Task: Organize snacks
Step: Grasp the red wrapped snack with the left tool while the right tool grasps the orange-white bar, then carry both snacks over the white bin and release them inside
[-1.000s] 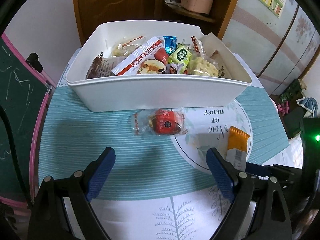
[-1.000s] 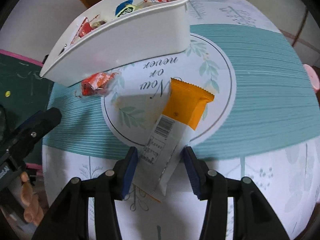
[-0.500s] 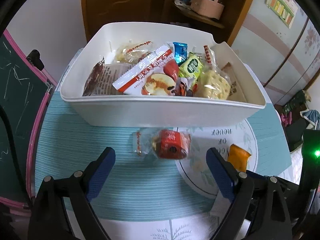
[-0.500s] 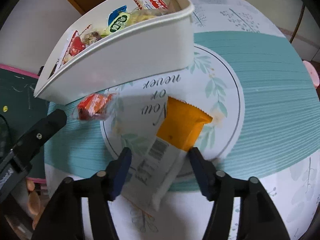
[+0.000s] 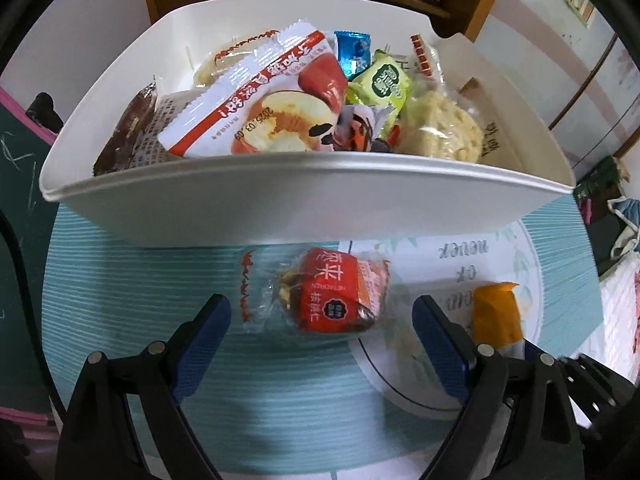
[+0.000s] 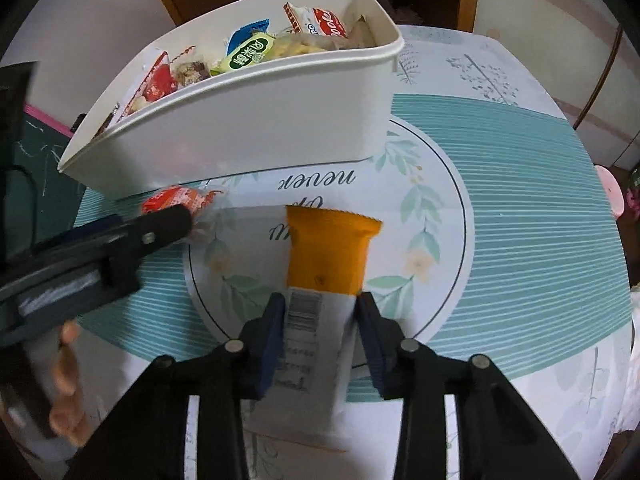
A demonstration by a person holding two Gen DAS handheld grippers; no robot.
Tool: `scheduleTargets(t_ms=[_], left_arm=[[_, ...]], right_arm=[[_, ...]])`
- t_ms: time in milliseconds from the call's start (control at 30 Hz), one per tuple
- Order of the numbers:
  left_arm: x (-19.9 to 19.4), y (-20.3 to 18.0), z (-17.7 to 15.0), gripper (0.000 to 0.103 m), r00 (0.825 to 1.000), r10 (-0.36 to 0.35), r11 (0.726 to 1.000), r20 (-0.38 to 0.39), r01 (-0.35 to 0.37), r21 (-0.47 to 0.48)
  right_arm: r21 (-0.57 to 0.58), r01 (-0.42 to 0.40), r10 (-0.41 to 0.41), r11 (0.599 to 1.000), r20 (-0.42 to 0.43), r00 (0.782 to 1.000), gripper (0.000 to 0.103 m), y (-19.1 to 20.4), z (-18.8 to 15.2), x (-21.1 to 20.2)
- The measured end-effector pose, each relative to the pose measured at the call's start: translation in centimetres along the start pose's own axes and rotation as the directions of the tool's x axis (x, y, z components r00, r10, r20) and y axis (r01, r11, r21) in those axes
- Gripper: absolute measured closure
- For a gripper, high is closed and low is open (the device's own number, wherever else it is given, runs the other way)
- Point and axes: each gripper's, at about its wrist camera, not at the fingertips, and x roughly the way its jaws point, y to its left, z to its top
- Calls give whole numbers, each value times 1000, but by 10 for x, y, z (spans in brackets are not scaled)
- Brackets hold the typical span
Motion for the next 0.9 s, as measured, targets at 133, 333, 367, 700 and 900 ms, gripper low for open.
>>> scheduleTargets(t_ms=[133, 333, 367, 700, 900], left_arm=[[10, 1, 4, 11, 1000, 9, 1000, -14, -9, -6], [24, -12, -1, 16, 996, 85, 995, -9, -84, 59], [24, -12, -1, 18, 997, 81, 995, -5, -81, 59], [8, -15, -13, 60, 997, 78, 996, -10, -77, 40], [-28, -6, -25, 60, 999, 18, 1000, 29, -18, 8]], right_arm=[[-25, 6, -6, 1000, 7, 1000, 71, 9, -2, 2], [-20, -10, 10, 1000, 2, 1000, 71, 1, -2, -2], [-20, -10, 10, 1000, 3, 1000, 71, 1, -3, -2], [-13, -41, 42, 999, 18, 999, 72, -2, -5, -8], [2, -113, 112, 994, 85, 990, 72, -10, -4, -38]])
